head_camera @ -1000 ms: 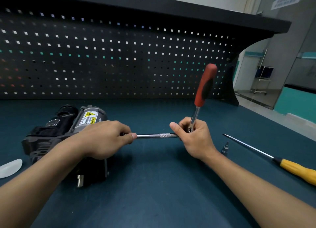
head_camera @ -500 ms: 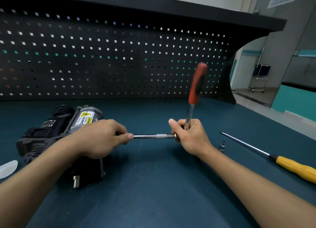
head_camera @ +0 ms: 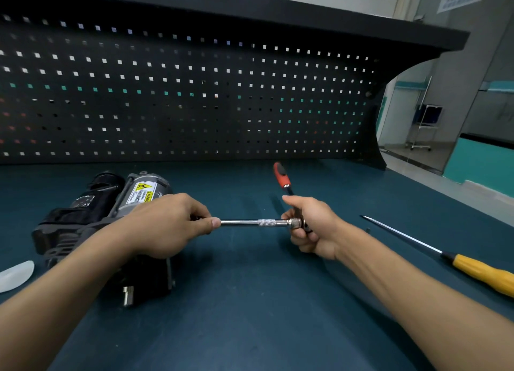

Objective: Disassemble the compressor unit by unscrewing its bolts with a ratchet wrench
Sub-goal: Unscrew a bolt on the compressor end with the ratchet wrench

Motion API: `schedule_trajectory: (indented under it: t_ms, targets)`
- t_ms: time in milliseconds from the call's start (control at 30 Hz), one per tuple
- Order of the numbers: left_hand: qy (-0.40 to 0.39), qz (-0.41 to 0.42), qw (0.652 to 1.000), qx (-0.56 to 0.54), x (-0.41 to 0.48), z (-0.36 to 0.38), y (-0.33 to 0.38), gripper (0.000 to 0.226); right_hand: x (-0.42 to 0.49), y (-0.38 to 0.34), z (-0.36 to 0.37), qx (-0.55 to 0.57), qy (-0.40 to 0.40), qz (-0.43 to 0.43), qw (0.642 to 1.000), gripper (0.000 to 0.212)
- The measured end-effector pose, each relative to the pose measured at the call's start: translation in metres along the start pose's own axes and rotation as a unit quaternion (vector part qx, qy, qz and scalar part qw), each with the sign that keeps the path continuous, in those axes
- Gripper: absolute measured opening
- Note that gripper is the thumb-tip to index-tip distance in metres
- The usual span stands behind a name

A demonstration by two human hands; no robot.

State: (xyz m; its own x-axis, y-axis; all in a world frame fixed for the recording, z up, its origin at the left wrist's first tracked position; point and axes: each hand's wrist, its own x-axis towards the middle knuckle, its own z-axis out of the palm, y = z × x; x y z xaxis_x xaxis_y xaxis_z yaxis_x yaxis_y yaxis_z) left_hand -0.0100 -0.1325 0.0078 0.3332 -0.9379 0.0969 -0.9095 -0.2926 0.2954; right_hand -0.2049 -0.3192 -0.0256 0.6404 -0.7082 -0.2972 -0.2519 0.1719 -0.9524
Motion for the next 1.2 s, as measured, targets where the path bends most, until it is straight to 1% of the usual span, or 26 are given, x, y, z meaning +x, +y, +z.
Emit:
schedule_trajectory:
  t_ms: [67,233,333,433,500,567,633,700,767,900,1100,1200]
  targets:
    - [-0.001,0.000,1.000,0.002,0.000,0.000,0.000,0.035,-0.001,-0.001,-0.002,0.009,-0.026,0.038,0.999,0.038]
    - [-0.004,-0.008,1.000,-0.009,0.000,-0.001,0.000,0.033,0.000,-0.003,-0.006,0.024,-0.092,0.114,0.989,0.042]
    - [-0.005,-0.015,1.000,-0.019,0.001,-0.001,0.000,0.032,-0.001,-0.005,-0.008,0.037,-0.105,0.133,0.985,0.038]
    - [-0.002,-0.015,1.000,-0.022,0.000,0.000,0.000,0.031,0.000,-0.002,-0.007,0.030,-0.091,0.122,0.988,0.043]
    - [0.004,-0.014,1.000,-0.020,-0.001,0.000,0.001,0.029,0.002,0.003,-0.004,0.023,-0.055,0.078,0.995,0.047]
    - [0.011,-0.012,1.000,-0.013,-0.002,0.000,0.001,0.029,0.003,0.010,0.000,0.005,-0.003,0.007,1.000,0.045]
    - [0.016,-0.013,1.000,-0.003,-0.003,0.001,0.001,0.030,0.004,0.017,0.002,-0.029,0.044,-0.083,0.995,0.046]
    - [0.020,-0.012,1.000,0.004,-0.004,0.001,0.001,0.032,0.006,0.021,0.003,-0.053,0.070,-0.154,0.984,0.051]
    - [0.019,-0.010,1.000,0.013,-0.005,0.001,0.002,0.032,0.007,0.024,0.003,-0.069,0.081,-0.198,0.974,0.051]
    - [0.018,-0.010,1.000,0.023,-0.004,0.001,0.002,0.032,0.007,0.026,0.001,-0.107,0.093,-0.262,0.955,0.044]
    - [0.020,-0.012,0.999,0.029,-0.005,0.000,0.004,0.032,0.008,0.028,0.002,-0.111,0.115,-0.362,0.919,0.039]
    - [0.019,-0.012,0.999,0.030,-0.006,-0.001,0.005,0.033,0.007,0.028,0.003,-0.095,0.118,-0.407,0.901,0.034]
